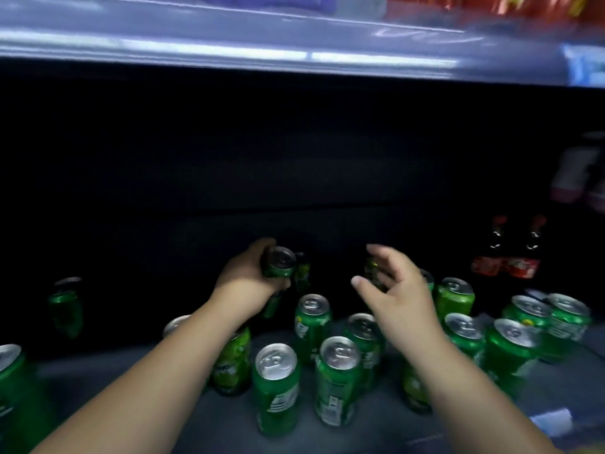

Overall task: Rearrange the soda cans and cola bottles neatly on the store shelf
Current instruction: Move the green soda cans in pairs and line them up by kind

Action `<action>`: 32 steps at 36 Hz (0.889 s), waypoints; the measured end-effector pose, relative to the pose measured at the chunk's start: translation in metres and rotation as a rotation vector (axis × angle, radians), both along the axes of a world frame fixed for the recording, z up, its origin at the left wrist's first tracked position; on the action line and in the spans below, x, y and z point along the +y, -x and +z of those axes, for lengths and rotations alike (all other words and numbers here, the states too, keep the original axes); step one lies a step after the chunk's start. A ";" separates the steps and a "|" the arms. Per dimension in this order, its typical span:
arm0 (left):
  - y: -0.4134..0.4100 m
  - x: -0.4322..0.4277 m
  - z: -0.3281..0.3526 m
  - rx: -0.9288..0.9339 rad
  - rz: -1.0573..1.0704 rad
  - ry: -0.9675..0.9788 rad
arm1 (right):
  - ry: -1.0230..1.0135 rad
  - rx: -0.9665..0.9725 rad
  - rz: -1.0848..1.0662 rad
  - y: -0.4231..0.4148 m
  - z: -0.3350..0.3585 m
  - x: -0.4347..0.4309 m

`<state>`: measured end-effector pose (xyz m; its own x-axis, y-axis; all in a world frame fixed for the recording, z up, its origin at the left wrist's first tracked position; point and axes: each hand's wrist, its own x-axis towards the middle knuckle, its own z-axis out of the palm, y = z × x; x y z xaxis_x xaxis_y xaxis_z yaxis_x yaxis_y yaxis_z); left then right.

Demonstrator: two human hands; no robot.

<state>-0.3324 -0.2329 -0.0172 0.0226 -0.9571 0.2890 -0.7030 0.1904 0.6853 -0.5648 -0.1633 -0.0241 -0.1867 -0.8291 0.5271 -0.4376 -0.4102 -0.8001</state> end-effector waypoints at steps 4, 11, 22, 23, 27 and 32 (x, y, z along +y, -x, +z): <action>0.027 0.005 0.011 0.159 -0.131 0.133 | -0.069 0.049 -0.128 0.051 0.009 -0.006; 0.080 0.012 0.032 0.199 -0.272 0.253 | -0.398 0.294 -0.265 0.092 0.008 -0.019; 0.122 0.008 0.017 0.319 -0.291 0.148 | -0.485 0.333 -0.284 0.098 0.000 -0.036; 0.123 0.008 0.016 0.331 -0.285 0.142 | -0.467 0.323 -0.282 0.098 0.000 -0.035; 0.119 0.009 0.019 0.366 -0.266 0.141 | -0.359 0.287 -0.262 0.098 0.007 -0.025; 0.102 0.019 0.036 0.433 -0.256 0.179 | -0.112 0.159 -0.142 0.087 0.038 -0.014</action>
<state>-0.4344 -0.2142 0.0191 -0.0521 -0.8840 0.4646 -0.2784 0.4597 0.8433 -0.6523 -0.1777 0.0140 -0.2273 -0.8552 0.4657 -0.6090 -0.2483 -0.7533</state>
